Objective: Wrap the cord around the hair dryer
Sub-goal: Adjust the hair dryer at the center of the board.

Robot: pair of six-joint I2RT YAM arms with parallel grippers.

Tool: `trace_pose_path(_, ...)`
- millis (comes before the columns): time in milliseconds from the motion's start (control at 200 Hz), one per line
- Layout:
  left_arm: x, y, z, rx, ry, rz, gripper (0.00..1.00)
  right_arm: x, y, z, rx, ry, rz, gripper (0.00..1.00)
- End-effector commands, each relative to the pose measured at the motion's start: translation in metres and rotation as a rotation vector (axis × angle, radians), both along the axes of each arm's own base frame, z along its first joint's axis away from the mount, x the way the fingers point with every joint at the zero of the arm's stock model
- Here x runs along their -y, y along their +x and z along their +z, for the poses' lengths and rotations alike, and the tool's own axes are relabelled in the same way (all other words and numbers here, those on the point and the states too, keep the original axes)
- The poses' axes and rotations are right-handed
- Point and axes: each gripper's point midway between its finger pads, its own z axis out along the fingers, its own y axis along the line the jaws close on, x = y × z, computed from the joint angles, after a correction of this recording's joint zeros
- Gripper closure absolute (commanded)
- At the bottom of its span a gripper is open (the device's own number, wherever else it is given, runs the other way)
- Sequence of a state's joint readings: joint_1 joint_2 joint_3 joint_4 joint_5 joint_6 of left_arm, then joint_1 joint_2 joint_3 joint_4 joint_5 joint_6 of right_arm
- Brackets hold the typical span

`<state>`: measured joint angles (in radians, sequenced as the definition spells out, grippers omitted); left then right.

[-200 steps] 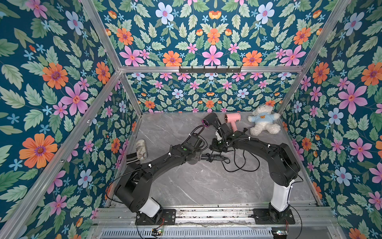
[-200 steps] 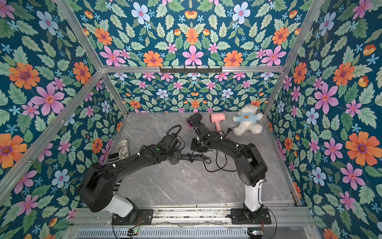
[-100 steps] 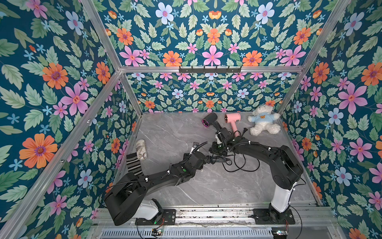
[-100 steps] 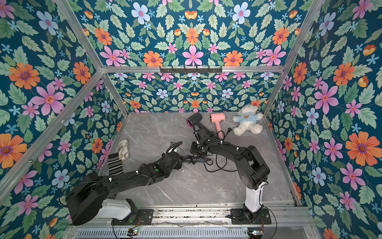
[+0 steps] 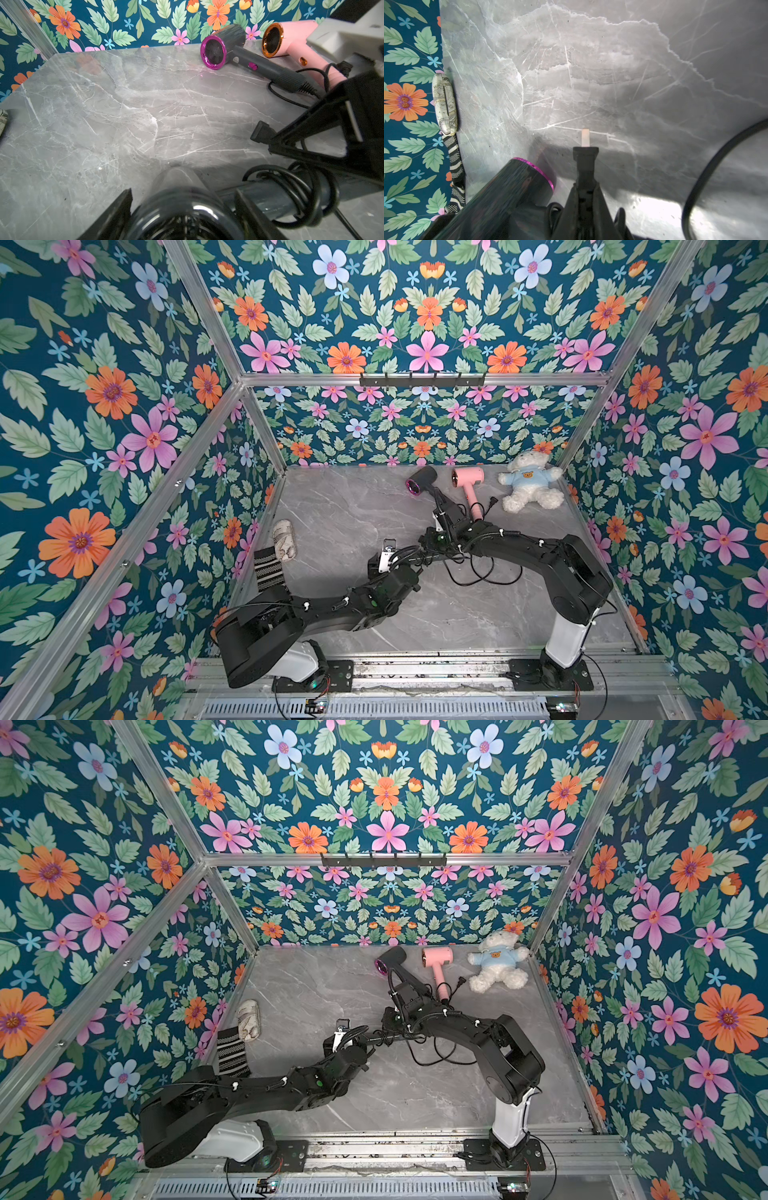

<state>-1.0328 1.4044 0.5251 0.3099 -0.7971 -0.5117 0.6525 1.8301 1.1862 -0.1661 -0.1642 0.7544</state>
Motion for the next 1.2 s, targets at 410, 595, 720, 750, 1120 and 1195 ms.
trace_pose_path(410,0.007,0.100,0.057,0.090,0.146,-0.153,1.00,-0.018,0.035,0.036,0.090,0.040,0.054,1.00)
trace_pose_path(595,-0.008,0.141,0.073,0.178,0.174,-0.175,1.00,-0.035,0.067,0.055,0.195,0.038,0.167,1.00)
trace_pose_path(720,-0.005,0.164,0.071,0.210,0.156,-0.210,1.00,-0.043,0.076,0.055,0.244,0.021,0.237,1.00)
trace_pose_path(750,-0.004,0.169,0.070,0.215,0.151,-0.219,1.00,-0.046,0.076,0.055,0.254,0.027,0.249,1.00)
trace_pose_path(1120,-0.002,0.164,0.062,0.257,0.087,-0.263,1.00,-0.022,0.046,0.045,0.125,0.047,0.263,1.00)
trace_pose_path(1195,-0.008,0.154,0.057,0.261,0.064,-0.253,1.00,-0.020,0.039,0.032,0.095,0.055,0.253,1.00)
